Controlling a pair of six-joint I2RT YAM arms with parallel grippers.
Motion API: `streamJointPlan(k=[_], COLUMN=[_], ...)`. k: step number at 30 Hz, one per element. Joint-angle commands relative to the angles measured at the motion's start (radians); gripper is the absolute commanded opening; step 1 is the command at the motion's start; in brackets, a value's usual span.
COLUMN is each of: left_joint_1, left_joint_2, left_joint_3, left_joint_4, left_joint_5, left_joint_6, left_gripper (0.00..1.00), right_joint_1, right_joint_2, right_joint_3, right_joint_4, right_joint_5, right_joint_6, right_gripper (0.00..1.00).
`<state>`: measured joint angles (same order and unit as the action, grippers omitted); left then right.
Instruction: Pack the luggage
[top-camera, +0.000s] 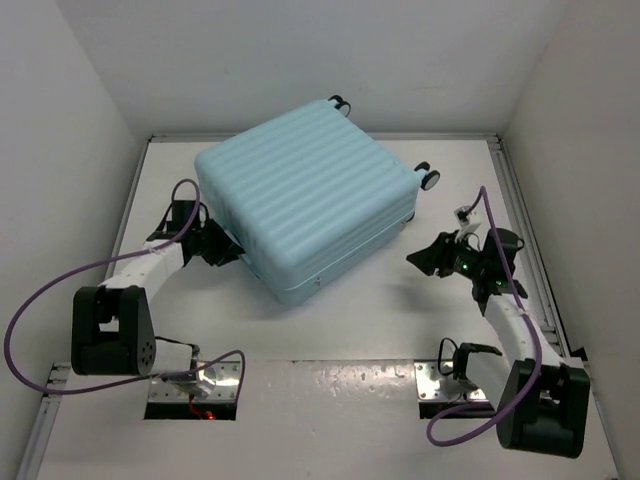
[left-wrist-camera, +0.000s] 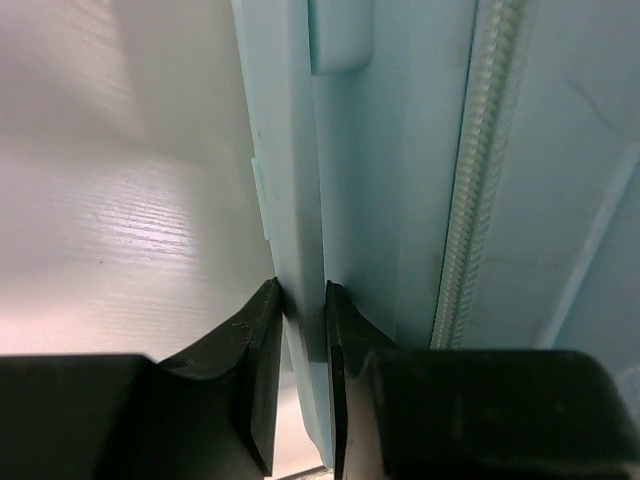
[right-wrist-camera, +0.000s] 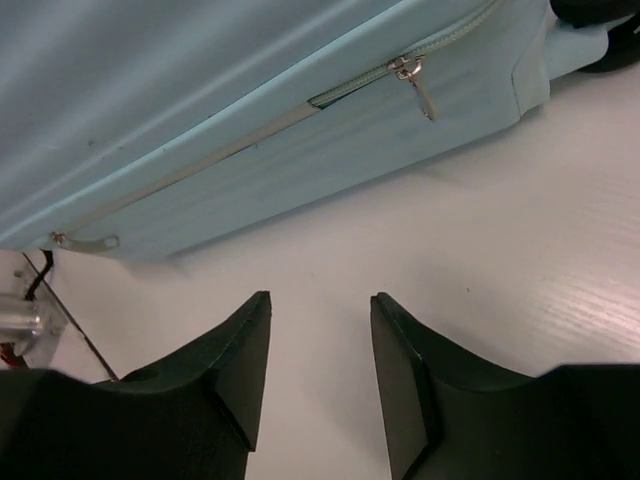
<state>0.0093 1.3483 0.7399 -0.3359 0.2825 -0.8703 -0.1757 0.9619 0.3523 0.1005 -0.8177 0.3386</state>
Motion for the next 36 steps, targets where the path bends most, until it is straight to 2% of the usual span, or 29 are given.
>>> streamJointPlan(k=[1,4,14,18,28,34,36], left_joint_1=[0.021,0.031,0.081,0.081,0.090,0.090,0.090], left_joint_2=[0.048,0.038,0.040,0.058,0.086,0.086,0.095], left_joint_3=[-0.004,-0.014,-0.036,-0.027,-0.027,-0.017,-0.017], left_joint_4=[0.098,0.089,0.080,0.080,0.080,0.080,0.080], left_joint_5=[-0.080,-0.071,-0.026,-0.003,0.026,0.046,0.046], left_joint_6=[0.045,0.068,0.108,0.120,0.120,0.120,0.110], left_gripper=[0.00,0.00,0.00,0.00,0.00,0.00,0.00], right_joint_1=[0.030,0.042,0.058,0.068,0.097,0.117,0.123], right_joint_2=[0.036,0.084,0.291,0.347,0.429,0.488,0.509], right_joint_3=[-0.002,-0.010,0.050,0.059,0.089,0.119,0.131], right_joint_4=[0.138,0.207,0.433,0.539,0.611,0.657,0.673], right_joint_5=[0.015,0.037,0.037,0.042,0.061,0.103,0.117], right_joint_6=[-0.098,-0.137,-0.197,-0.188,-0.211,-0.219,-0.217], right_gripper=[0.46,0.56,0.57,0.55,0.50,0.42,0.42])
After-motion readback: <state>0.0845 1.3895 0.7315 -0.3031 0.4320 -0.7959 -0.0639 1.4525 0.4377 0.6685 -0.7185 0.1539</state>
